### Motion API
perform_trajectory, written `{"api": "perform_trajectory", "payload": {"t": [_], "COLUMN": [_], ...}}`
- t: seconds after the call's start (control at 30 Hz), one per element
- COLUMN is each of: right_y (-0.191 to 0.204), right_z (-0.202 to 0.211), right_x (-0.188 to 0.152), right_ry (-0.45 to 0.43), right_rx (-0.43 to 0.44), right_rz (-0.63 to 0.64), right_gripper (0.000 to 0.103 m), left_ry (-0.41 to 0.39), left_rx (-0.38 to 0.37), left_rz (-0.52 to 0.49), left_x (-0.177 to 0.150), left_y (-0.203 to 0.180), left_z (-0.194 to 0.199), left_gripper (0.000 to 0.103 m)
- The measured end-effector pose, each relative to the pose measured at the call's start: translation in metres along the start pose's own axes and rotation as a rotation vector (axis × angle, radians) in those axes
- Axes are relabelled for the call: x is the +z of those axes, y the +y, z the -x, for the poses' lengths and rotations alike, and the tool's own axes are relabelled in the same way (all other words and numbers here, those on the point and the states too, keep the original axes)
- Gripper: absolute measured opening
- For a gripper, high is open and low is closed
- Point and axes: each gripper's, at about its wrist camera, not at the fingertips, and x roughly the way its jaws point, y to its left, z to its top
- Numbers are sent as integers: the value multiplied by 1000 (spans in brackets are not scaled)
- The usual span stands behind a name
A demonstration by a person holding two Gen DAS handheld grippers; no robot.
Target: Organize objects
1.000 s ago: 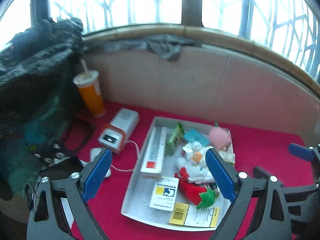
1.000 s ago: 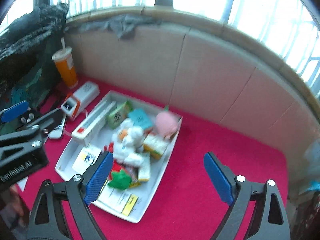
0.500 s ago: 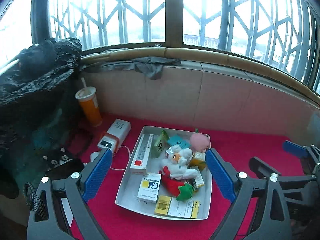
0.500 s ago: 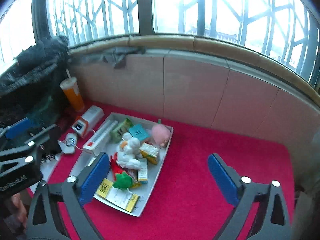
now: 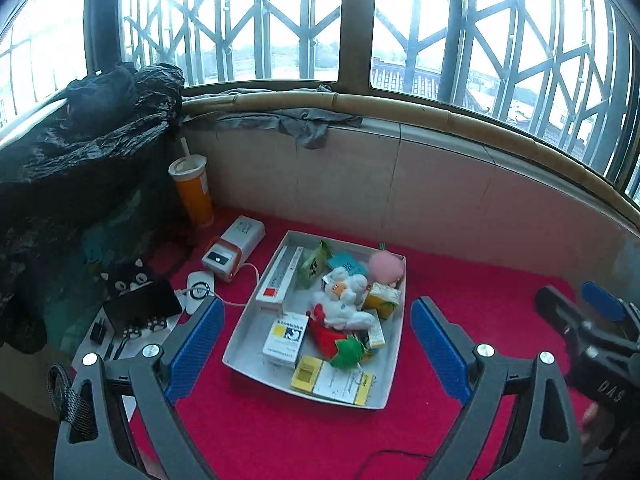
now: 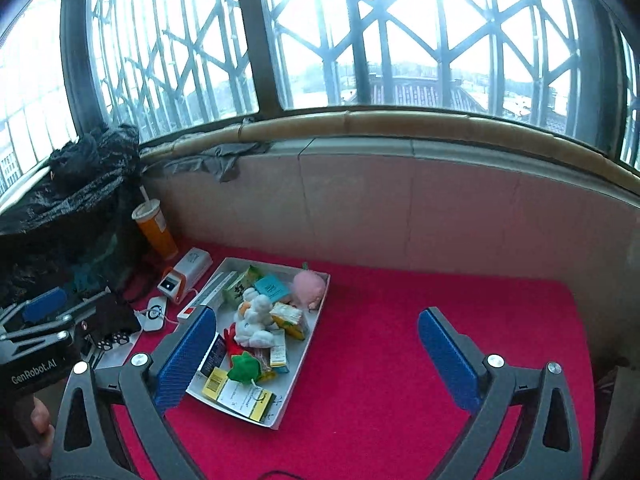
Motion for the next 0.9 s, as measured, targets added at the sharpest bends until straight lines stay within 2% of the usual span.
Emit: {"api": "perform_trajectory", "payload": {"t": [0.17, 0.3, 0.5, 0.9], "right_y": [-23, -39, -56, -70], "right_z": [21, 27, 31, 40], "right_x": [0, -5, -11, -15], "right_ry": [-44, -41, -25, -26], "right_rx": [-10, -9, 3, 25], "right_rz": [-39, -61, -69, -59], "right_gripper": [103, 103, 103, 103], "left_ry": [11, 34, 62, 59], "left_rx": [36, 57, 46, 40], "left_rz": [4, 3, -6, 5], "left_x": [-12, -21, -32, -39], "left_y": [-9, -18, -31, -47], "left_z": [7, 8, 10, 20], "left_gripper": [94, 94, 94, 94]}}
